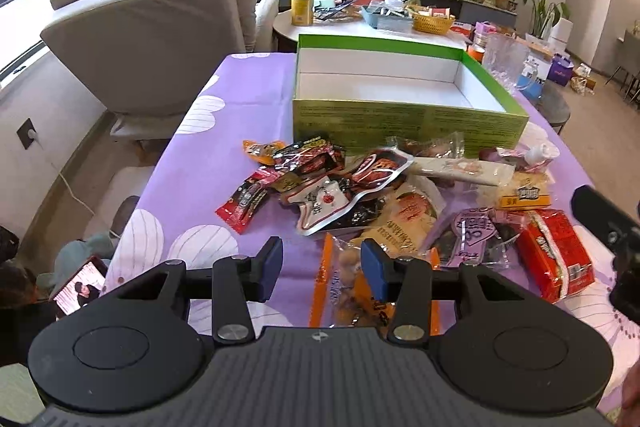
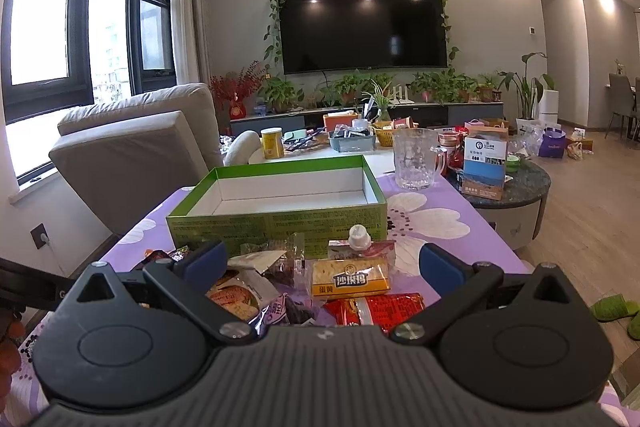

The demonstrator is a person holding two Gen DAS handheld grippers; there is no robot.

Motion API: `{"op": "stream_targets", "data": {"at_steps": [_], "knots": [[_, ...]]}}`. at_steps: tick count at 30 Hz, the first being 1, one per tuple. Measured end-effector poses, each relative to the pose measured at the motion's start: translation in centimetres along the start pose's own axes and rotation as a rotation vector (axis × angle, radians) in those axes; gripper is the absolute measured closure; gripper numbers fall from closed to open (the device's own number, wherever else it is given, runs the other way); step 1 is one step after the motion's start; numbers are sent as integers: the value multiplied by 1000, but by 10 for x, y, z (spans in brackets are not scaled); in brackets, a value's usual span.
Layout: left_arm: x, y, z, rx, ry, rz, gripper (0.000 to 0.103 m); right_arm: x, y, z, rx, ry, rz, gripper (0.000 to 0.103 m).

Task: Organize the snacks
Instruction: 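Move both tools toward the snack pile in front of the green box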

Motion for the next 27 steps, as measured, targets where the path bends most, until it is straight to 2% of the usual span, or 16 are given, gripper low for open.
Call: {"op": "stream_targets", "data": {"at_steps": [5, 11, 18, 21, 24, 27], "knots": [[-1, -1, -2, -16, 0, 17, 62, -2, -3, 3, 30, -15, 17, 44], [0, -6, 4, 3, 14, 31, 63, -4, -6, 4, 49, -31, 32, 44], [5, -6, -5, -76, -7, -21, 63, -5, -7, 4, 54, -29, 34, 44], [7, -5, -2, -47, -5, -32, 63, -5, -7, 3, 55, -29, 35, 44], [6, -4, 2, 1, 20, 12, 63, -6, -7, 3, 55, -29, 38, 44], [5, -6, -1, -18, 9, 30, 63, -7, -8, 3, 53, -28, 33, 44]]}}
Point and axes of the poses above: each gripper's, at about its wrist camera, not at the fingertips, and z roughly the way its jaws point, x to its left, y to its top, the point moved 1 cm from there along z, roughly the way its jaws point, and after that the axes turned 6 degrees about -z, right-handed, at the moved point
